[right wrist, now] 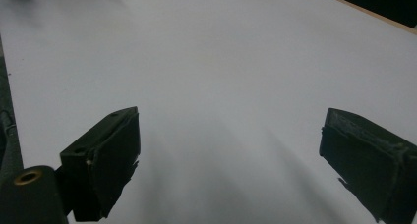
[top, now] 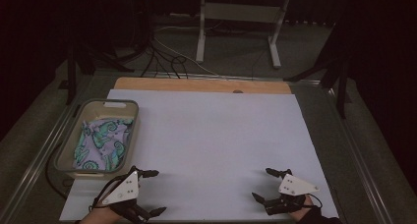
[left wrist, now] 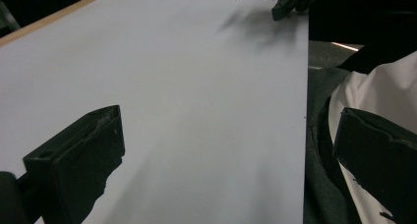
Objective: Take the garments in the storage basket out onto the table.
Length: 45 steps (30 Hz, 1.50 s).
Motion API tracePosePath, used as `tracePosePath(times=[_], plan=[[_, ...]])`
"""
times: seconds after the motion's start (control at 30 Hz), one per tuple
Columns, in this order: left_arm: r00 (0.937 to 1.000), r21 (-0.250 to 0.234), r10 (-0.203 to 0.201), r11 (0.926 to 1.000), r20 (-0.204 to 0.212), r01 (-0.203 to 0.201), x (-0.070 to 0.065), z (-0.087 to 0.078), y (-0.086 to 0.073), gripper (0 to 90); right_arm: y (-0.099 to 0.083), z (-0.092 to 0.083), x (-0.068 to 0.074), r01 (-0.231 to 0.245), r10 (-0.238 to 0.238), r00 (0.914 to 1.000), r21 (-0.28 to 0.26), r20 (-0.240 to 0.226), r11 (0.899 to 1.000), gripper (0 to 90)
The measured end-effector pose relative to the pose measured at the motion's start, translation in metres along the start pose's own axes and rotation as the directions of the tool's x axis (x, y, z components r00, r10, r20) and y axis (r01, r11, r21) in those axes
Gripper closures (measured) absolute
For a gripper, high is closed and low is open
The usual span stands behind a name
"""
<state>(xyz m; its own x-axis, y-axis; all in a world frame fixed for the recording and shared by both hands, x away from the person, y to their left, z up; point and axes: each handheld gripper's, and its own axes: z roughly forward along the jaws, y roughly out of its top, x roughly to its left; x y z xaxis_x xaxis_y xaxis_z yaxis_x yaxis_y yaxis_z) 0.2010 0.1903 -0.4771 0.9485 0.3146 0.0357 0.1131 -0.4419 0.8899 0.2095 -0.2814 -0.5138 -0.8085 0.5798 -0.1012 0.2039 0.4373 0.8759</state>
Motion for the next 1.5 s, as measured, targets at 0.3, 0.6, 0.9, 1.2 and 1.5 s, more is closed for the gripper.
tracePosePath(times=[0.3, 0.6, 0.9, 1.2, 1.5], plan=[[0.9993, 0.019, -0.002, 0.9998, 0.038, 0.002, 0.002, 0.002, 0.008, 0.0, 0.002, -0.001, 0.001, 0.006, -0.006, 0.9999, -0.019, 0.01, 1.0, 8.8], [0.9999, 0.016, 0.012, 0.9998, 0.01, -0.012, 0.003, -0.01, 0.02, 0.0, 0.004, -0.002, 0.002, 0.009, -0.008, 0.9998, -0.024, 0.016, 1.0, 8.8], [0.9999, 0.016, 0.011, 0.9998, 0.009, -0.011, 0.009, -0.018, 0.03, 0.0, 0.006, -0.004, 0.003, 0.016, -0.015, 0.9996, -0.034, 0.024, 0.999, 8.8], [0.9999, 0.009, 0.012, 0.9999, -0.007, -0.012, 0.019, -0.03, 0.042, 0.0, 0.006, -0.004, 0.002, 0.013, -0.012, 0.9995, -0.032, 0.03, 0.999, 8.9], [0.9992, 0.002, 0.016, 0.9999, -0.037, -0.016, 0.027, -0.043, 0.053, 0.0, 0.005, -0.003, 0.002, 0.011, -0.01, 0.9993, -0.029, 0.035, 1.0, 8.9]])
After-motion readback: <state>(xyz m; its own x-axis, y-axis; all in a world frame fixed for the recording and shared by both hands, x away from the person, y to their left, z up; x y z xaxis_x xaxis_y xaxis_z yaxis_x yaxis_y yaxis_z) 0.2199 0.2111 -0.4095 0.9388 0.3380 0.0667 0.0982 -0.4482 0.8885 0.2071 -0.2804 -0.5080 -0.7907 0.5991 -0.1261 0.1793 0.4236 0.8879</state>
